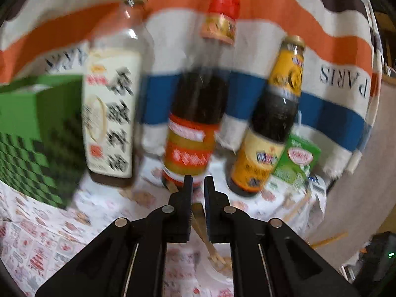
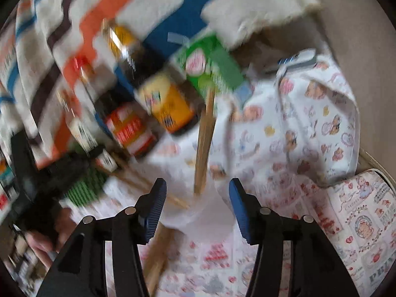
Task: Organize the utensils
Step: 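Lower both held chopsticks into the clear cup and open both grippers, then move both tools back over the bamboo chopstick pile beside the fork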
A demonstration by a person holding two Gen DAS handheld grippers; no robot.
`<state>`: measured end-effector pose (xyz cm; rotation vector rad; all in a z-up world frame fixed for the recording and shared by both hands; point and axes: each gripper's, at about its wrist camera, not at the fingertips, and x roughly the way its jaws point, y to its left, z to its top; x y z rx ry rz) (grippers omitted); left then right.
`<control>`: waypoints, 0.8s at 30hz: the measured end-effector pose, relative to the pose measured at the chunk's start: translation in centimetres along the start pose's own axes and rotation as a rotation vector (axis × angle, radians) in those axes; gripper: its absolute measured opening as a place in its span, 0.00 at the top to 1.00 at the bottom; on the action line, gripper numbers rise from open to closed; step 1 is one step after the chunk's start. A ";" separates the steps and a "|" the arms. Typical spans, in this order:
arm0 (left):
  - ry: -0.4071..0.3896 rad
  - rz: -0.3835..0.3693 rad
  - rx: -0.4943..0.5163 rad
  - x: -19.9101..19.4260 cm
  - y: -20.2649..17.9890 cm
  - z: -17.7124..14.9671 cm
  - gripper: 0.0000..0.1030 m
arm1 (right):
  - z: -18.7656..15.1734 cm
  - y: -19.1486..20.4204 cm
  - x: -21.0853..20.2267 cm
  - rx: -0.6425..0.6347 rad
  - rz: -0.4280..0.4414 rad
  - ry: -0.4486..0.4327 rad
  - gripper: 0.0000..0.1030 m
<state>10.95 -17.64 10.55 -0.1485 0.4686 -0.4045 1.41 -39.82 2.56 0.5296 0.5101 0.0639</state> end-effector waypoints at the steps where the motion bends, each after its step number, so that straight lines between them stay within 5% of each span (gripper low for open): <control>1: 0.018 -0.003 0.006 0.3 -0.2 -0.2 0.86 | -0.3 0.2 0.4 -0.012 -0.018 0.013 0.47; 4: -0.013 0.041 0.033 0.1 -0.2 -0.4 0.62 | -1.3 1.7 0.9 -0.088 -0.083 0.018 0.47; 11: -0.082 0.058 0.127 -4.4 1.7 -0.9 0.37 | -3.2 5.9 0.9 -0.214 -0.082 0.062 0.47; 16: -0.099 0.128 0.122 -8.6 5.5 -1.6 0.28 | -5.1 8.4 1.2 -0.255 -0.056 0.104 0.47; 19: -0.098 0.240 0.166 -10.9 7.4 -3.6 0.22 | -5.8 9.0 1.6 -0.249 -0.042 0.129 0.46; 24: 0.053 0.265 0.118 -10.8 9.5 -8.2 0.16 | -6.9 9.3 2.9 -0.249 -0.090 0.180 0.46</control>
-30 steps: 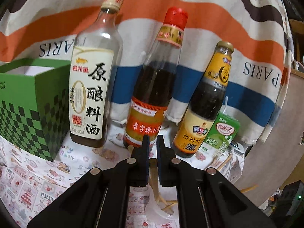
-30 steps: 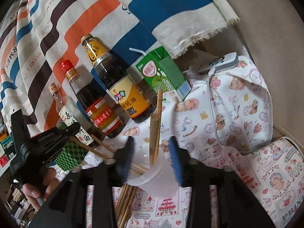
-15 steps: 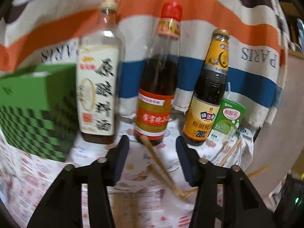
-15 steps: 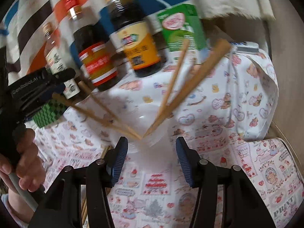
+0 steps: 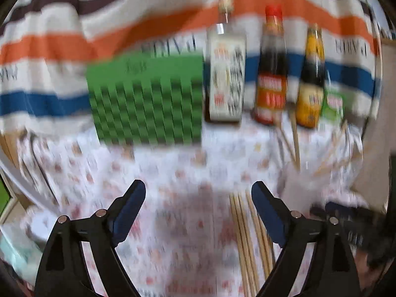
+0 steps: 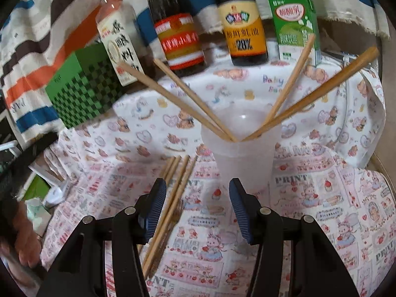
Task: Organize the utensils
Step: 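Move both tools back over the bamboo chopstick pile beside the fork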
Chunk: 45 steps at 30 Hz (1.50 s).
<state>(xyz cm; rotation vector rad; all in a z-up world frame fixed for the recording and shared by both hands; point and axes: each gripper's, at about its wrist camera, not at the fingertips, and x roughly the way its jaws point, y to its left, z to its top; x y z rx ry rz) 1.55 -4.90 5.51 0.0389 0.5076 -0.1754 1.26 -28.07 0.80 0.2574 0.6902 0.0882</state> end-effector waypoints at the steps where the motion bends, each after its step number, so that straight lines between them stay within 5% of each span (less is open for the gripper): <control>1: 0.040 -0.013 0.003 0.7 0.0 -0.8 0.16 | -0.1 -0.1 0.2 0.006 0.003 0.009 0.46; 11: 0.338 0.002 0.012 5.1 0.5 -4.7 0.16 | -1.6 -0.4 2.4 0.066 -0.079 0.112 0.46; 14: 0.241 0.142 0.011 3.9 0.9 -4.4 0.16 | -2.0 0.0 2.3 0.077 -0.039 0.139 0.46; 21: 0.120 0.071 -0.060 0.9 2.3 -3.3 0.16 | -3.8 3.9 3.4 -0.022 0.141 0.278 0.83; 29: 0.130 0.089 -0.047 0.8 2.4 -3.1 0.16 | -5.5 5.9 3.8 -0.099 0.035 0.324 0.83; 34: 0.120 0.092 -0.072 0.5 3.3 -2.8 0.16 | -5.8 6.3 3.8 -0.124 0.036 0.331 0.92; 45: 0.100 0.079 -0.065 -0.5 3.3 -2.5 0.16 | -6.3 7.9 3.6 -0.186 0.013 0.330 0.93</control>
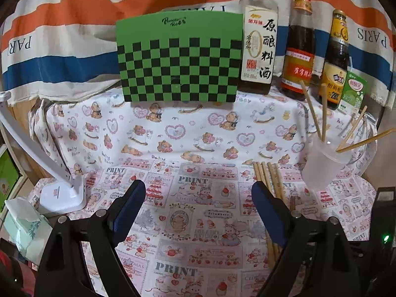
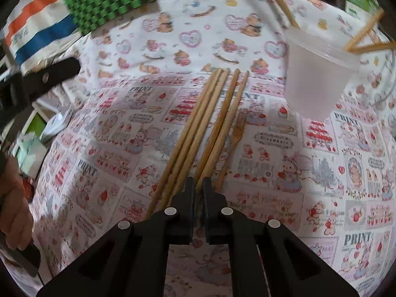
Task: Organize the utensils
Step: 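Move both tools back over the bamboo chopstick pile beside the fork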
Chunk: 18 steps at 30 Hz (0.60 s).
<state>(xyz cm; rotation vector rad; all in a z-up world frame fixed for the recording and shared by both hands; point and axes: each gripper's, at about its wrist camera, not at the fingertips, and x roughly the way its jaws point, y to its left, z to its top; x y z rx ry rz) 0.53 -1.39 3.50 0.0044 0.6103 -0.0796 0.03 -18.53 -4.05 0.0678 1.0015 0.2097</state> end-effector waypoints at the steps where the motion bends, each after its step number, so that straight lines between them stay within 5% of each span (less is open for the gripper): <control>1: -0.002 -0.003 -0.002 -0.1 0.0 0.0 0.16 | 0.0 -0.1 0.1 0.010 0.000 0.004 0.93; 6: -0.013 0.027 -0.002 -0.1 0.1 0.0 0.16 | 0.0 -0.6 0.2 0.032 0.015 0.013 0.93; 11: 0.006 0.035 -0.012 0.4 0.3 -0.1 0.16 | -0.4 0.3 0.0 -0.019 -0.096 -0.016 0.93; 18: 0.005 0.054 -0.026 0.4 0.6 0.0 0.16 | -0.4 0.8 0.0 -0.065 -0.112 -0.023 0.93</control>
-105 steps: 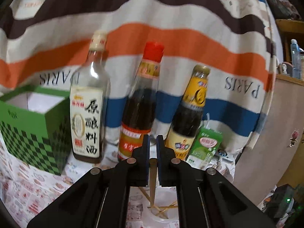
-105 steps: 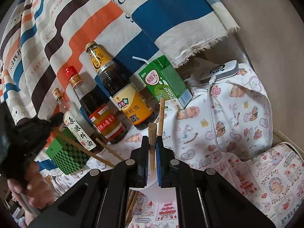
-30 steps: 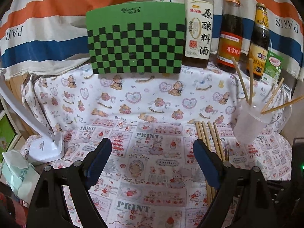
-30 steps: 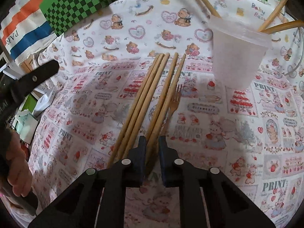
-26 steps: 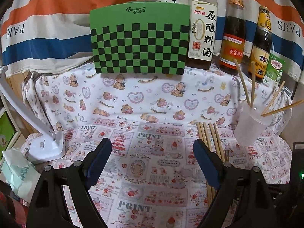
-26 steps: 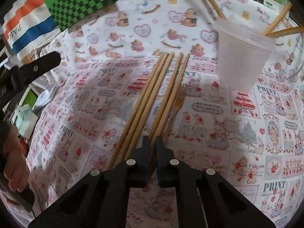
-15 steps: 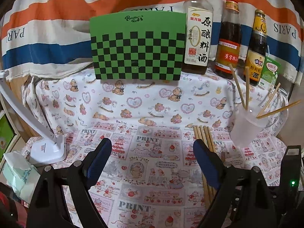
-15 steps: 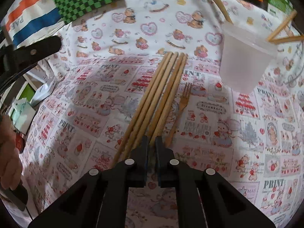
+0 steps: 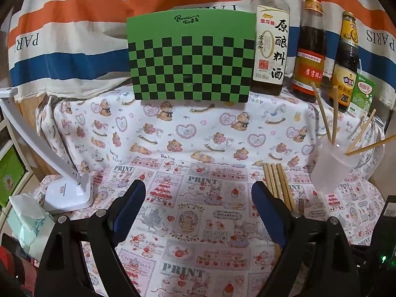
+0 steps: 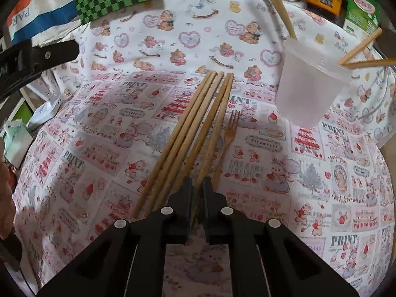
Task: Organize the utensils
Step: 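Move both tools back over the bamboo chopstick pile beside the fork, then close the right gripper on one bamboo chopstick from the pile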
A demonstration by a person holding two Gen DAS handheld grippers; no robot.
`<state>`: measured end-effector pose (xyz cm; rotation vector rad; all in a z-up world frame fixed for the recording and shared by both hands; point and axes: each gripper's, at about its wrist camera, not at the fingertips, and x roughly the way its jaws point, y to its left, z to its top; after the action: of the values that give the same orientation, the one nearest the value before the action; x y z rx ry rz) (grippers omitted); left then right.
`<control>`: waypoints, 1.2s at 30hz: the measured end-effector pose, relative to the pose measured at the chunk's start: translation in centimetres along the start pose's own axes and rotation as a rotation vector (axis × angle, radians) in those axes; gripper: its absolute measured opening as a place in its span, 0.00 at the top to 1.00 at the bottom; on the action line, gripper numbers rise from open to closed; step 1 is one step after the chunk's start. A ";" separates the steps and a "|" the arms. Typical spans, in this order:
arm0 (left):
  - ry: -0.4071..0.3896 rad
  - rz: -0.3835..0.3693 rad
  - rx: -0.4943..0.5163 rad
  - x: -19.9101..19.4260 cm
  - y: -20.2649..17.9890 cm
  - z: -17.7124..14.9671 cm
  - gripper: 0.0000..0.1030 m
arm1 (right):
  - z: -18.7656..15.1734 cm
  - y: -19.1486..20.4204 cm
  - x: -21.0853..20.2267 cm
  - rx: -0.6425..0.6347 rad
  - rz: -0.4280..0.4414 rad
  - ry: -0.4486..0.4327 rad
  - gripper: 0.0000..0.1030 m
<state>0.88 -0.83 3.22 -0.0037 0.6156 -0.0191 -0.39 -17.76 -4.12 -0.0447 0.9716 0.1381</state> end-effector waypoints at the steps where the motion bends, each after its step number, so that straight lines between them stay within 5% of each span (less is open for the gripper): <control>1: 0.001 0.000 -0.004 0.0 0.1 0.0 0.16 | 0.0 0.0 0.0 0.000 -0.001 0.000 0.93; 7: 0.016 0.004 -0.013 0.4 0.3 0.0 0.16 | 0.2 -0.4 0.1 0.034 0.074 0.016 0.93; 13: 0.021 -0.001 -0.007 0.4 0.3 0.0 0.16 | -0.2 2.2 -0.1 -0.166 -0.025 -0.014 0.90; 18: 0.034 0.015 0.016 0.9 -0.2 -0.3 0.16 | 0.0 -0.1 0.3 0.031 0.011 0.016 0.90; 25: 0.096 0.023 0.076 2.9 -1.4 -1.3 0.16 | 0.2 -1.4 0.1 0.099 0.065 -0.002 0.90; 29: 0.178 -0.080 0.071 3.8 -2.0 -1.9 0.17 | 0.4 -1.9 -2.5 0.126 0.107 -0.115 0.90; 31: 0.213 -0.125 0.066 4.1 -2.4 -2.3 0.27 | 0.6 -1.9 -4.1 0.120 0.076 -0.202 0.90; 33: 0.216 -0.121 0.088 4.1 -3.1 -2.6 0.40 | 0.7 -2.2 -5.6 0.120 0.040 -0.292 1.00; 36: 0.176 -0.097 0.129 3.7 -3.8 -2.8 0.42 | 0.8 -2.7 -7.2 0.134 0.050 -0.367 1.00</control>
<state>2.19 -4.65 -1.17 0.0943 0.7890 -0.1540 -3.38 -21.00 2.20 0.1248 0.6141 0.1218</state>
